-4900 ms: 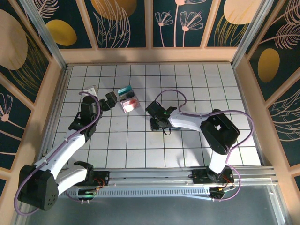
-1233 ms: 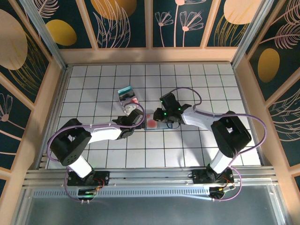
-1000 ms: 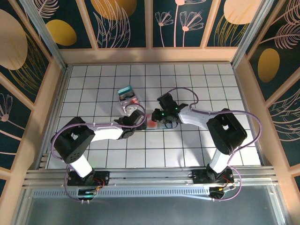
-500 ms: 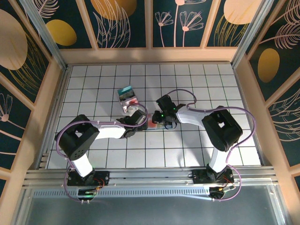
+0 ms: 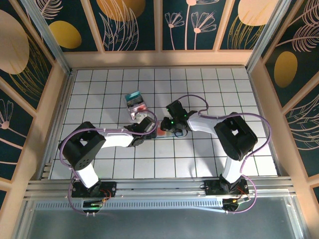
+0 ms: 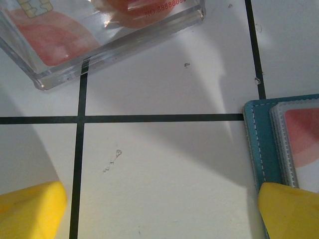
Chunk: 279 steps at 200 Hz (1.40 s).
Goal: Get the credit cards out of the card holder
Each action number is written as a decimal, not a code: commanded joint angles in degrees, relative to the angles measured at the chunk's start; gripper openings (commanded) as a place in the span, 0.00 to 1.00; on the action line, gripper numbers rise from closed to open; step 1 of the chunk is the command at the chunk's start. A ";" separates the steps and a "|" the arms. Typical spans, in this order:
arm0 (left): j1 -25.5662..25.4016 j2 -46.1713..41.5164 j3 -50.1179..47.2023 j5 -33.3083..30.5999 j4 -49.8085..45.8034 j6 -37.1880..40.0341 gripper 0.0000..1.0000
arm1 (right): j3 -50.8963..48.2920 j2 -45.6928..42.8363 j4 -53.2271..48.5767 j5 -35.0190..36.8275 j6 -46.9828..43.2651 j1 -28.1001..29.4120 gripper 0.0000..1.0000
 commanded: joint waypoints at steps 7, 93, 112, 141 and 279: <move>-0.07 1.71 0.56 0.24 -3.06 0.82 0.99 | -1.59 -1.93 4.37 -3.43 1.14 -0.58 0.25; -1.27 2.62 1.28 0.09 -3.56 0.82 0.99 | -5.22 -2.34 8.38 -5.93 3.37 -2.57 0.25; -1.38 2.77 1.48 -0.03 -3.84 0.66 0.99 | -4.90 -1.45 7.31 -4.29 3.46 -2.44 0.27; -1.46 2.76 1.64 -0.22 -4.11 0.65 0.99 | -4.27 -0.52 5.28 -1.89 3.30 -2.21 0.32; -1.62 2.63 1.25 -0.19 -4.55 0.65 0.99 | -12.64 -4.90 26.09 -20.23 8.56 -5.17 0.28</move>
